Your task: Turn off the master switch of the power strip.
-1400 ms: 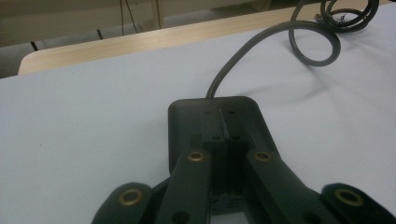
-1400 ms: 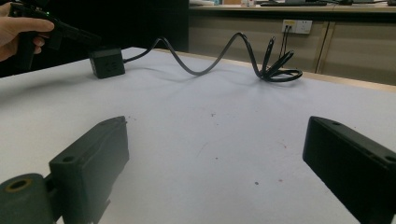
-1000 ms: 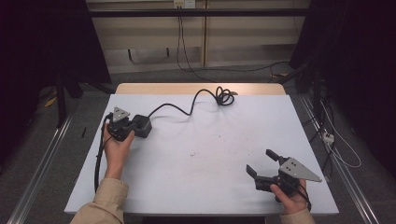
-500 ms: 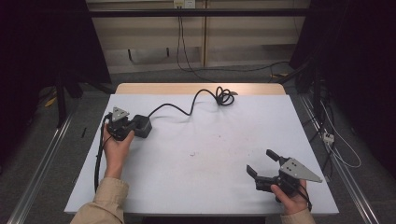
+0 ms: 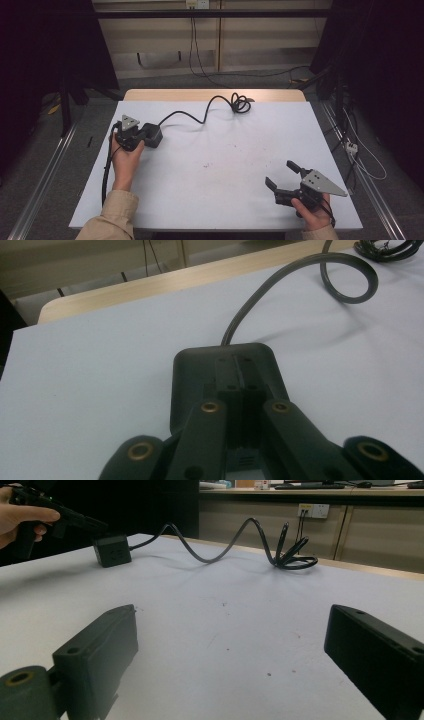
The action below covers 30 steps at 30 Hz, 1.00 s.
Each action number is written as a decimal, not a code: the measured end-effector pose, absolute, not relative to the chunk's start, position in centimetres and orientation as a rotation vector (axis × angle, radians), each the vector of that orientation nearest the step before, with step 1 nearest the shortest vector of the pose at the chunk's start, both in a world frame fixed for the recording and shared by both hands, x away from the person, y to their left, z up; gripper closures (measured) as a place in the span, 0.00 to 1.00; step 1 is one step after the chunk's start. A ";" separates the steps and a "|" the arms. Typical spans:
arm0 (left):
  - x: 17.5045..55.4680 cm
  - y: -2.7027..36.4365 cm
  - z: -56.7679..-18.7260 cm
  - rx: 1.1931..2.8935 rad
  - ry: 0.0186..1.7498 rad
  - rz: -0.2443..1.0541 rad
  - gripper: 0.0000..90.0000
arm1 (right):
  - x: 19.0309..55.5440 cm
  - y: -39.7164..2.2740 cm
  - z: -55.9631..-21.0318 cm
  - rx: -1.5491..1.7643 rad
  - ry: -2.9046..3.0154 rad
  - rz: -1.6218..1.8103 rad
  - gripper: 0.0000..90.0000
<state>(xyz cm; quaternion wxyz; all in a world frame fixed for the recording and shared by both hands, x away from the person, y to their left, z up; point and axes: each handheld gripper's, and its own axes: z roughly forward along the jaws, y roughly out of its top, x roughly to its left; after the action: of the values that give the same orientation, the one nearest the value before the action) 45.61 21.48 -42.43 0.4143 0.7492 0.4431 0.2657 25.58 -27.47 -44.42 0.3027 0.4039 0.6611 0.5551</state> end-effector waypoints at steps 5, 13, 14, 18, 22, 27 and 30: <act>45.5 21.7 -42.7 1.864 1.115 0.663 1.00 | 25.5 -27.5 -44.4 1.072 1.753 1.469 0.07; 45.4 21.6 -42.5 1.880 1.112 0.671 1.00 | 25.5 -27.5 -44.4 1.074 1.754 1.472 0.07; 45.4 21.6 -42.5 1.880 1.114 0.663 1.00 | 25.5 -27.5 -44.4 1.074 1.754 1.472 0.07; 45.3 21.5 -42.5 1.886 1.108 0.672 1.00 | 25.5 -27.5 -44.4 1.075 1.754 1.469 0.07; 45.4 21.6 -42.5 1.877 1.112 0.656 1.00 | 25.5 -27.4 -44.4 1.070 1.754 1.471 0.07; 45.4 21.6 -42.4 1.881 1.111 0.663 1.00 | 25.6 -27.4 -44.5 1.072 1.757 1.470 0.07; 45.5 21.7 -42.4 1.872 1.116 0.644 1.00 | 25.6 -27.4 -44.5 1.070 1.759 1.470 0.07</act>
<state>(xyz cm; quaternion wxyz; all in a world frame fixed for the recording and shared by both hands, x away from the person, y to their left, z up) 45.49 21.73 -42.43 0.4209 0.7472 0.4454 0.2571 25.59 -27.35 -44.49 0.3012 0.4035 0.6629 0.5541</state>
